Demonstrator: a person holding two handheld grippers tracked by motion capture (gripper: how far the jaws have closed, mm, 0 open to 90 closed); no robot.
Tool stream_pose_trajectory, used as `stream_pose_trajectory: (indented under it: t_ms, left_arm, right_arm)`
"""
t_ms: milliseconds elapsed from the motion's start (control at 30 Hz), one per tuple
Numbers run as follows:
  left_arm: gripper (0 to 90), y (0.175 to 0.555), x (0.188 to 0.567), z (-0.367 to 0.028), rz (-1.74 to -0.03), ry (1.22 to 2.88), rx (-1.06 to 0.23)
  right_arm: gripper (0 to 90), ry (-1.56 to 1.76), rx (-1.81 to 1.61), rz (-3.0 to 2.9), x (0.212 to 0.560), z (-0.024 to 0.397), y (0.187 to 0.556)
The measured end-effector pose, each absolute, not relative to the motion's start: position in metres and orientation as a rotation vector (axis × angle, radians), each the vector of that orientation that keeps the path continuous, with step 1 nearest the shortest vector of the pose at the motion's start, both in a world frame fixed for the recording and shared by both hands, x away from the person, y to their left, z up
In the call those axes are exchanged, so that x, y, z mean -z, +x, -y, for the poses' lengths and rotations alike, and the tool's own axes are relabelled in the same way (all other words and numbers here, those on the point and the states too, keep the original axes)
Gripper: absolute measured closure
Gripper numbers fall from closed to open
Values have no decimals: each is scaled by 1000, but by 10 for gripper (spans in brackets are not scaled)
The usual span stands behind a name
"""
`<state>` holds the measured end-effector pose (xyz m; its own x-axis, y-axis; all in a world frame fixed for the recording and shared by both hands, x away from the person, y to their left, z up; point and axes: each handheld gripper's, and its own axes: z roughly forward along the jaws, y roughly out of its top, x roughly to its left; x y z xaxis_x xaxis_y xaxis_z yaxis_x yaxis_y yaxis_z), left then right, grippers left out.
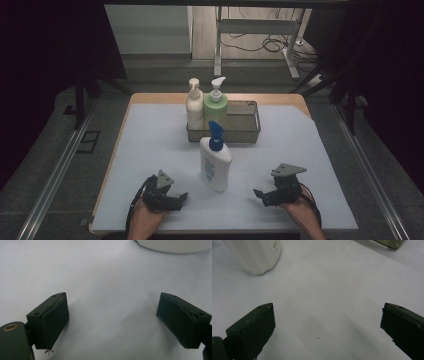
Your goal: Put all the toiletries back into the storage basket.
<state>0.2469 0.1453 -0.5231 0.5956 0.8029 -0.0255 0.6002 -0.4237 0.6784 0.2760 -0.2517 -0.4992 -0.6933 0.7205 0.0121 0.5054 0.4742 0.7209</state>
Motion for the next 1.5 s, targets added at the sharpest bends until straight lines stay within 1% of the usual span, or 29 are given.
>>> stream_pose_trajectory:
  t_ms: [467, 900, 1100, 1500]
  left_arm:
    - [106, 247, 524, -145, -1109, 2160, -401]
    - [106, 246, 524, -145, -1113, 2154, -402]
    - [106, 246, 524, -145, -1113, 2153, -403]
    - [106, 246, 524, -145, -1111, 2156, -403]
  right_arm:
    - [0, 980, -1105, -2460, 482, 236, 276]
    - [0, 919, -1134, -2485, 466, 211, 280]
    - [42, 923, -1185, -2490, 457, 197, 282]
    - [45, 871, -1232, -2488, 441, 170, 285]
